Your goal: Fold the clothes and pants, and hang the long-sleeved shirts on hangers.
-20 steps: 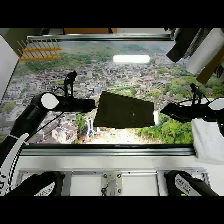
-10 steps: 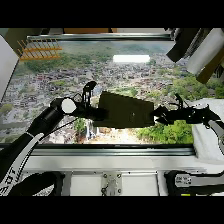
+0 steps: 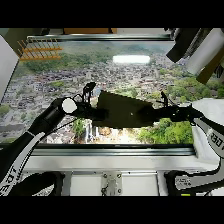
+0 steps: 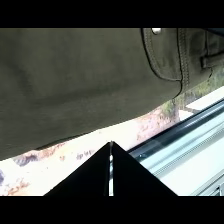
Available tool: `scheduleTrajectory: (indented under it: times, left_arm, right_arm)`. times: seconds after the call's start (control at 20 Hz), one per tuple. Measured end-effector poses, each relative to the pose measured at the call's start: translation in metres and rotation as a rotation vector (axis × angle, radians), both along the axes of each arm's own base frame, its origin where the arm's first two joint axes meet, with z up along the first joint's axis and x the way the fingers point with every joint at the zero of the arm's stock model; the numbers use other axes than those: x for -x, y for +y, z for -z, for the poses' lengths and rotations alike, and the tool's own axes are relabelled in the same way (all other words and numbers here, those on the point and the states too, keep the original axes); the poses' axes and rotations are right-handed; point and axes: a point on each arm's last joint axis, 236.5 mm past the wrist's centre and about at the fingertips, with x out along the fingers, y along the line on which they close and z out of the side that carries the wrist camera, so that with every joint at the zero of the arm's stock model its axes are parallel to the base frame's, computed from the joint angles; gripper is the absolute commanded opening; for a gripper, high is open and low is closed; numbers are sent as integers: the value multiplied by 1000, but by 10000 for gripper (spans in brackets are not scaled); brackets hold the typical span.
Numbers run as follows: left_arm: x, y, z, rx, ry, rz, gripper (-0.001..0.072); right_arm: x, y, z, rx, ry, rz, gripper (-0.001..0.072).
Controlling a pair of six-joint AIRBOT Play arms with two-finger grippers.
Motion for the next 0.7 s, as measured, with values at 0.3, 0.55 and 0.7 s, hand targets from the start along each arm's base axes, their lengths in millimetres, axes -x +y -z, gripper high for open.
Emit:
scheduleTrajectory:
  times: [0.3,0.55,0.7]
  left_arm:
    - [3,1,1,-3,14,4,22]
    - [4,1,1,-5,18,4,22]
    - [4,1,2,-6,17,5,22]
  right_arm:
    - [-9,7,-17,15,-88,-39,30]
    - [-59,-63,-113,117,-260,137,30]
    - [-68,-146,-180,243,-354,329,30]
